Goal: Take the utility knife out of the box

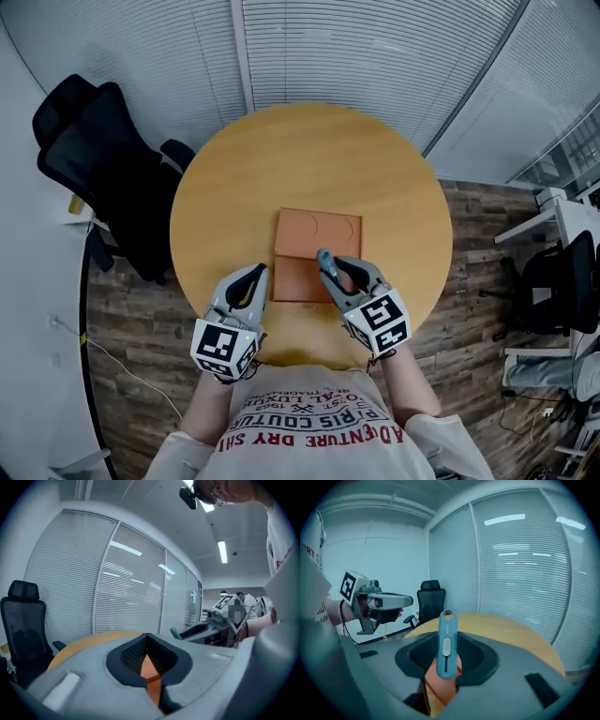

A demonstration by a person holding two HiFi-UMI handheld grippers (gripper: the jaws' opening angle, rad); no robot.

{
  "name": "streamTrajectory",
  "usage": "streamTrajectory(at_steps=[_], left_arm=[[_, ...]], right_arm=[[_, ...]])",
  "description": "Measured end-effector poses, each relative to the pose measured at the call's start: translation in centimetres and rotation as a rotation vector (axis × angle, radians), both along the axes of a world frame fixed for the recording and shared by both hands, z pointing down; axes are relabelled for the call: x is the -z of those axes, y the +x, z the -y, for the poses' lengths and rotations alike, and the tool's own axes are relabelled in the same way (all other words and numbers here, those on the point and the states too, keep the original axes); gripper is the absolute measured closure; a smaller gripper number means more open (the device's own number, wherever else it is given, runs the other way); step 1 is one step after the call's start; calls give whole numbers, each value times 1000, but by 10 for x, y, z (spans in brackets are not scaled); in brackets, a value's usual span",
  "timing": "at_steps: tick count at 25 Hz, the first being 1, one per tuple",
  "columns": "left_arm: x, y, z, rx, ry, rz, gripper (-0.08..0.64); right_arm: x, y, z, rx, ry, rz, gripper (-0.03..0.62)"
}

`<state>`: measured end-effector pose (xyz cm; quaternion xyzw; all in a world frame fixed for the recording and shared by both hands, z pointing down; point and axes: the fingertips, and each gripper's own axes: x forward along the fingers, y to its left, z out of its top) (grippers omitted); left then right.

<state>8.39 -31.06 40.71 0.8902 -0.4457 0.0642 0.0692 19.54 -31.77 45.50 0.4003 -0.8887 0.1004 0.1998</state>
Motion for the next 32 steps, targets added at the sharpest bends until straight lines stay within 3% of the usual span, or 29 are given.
streamTrajectory(at_steps=[6, 11, 20, 26, 32], left_arm=[[43, 17, -6, -26, 143, 70, 565], [63, 35, -7, -76, 172, 9, 565], [67, 45, -7, -83, 186, 45, 565], [63, 39, -1, -65, 155, 24, 565], [62, 42, 3, -65, 139, -2, 565]], right_arm=[[68, 29, -10, -84, 181, 131, 462], [99, 51, -13, -194, 314, 183, 462], [107, 67, -17, -238, 357, 204, 462], [106, 72, -15, -299, 380, 213, 462], [100, 73, -13, -290, 364, 189, 462]])
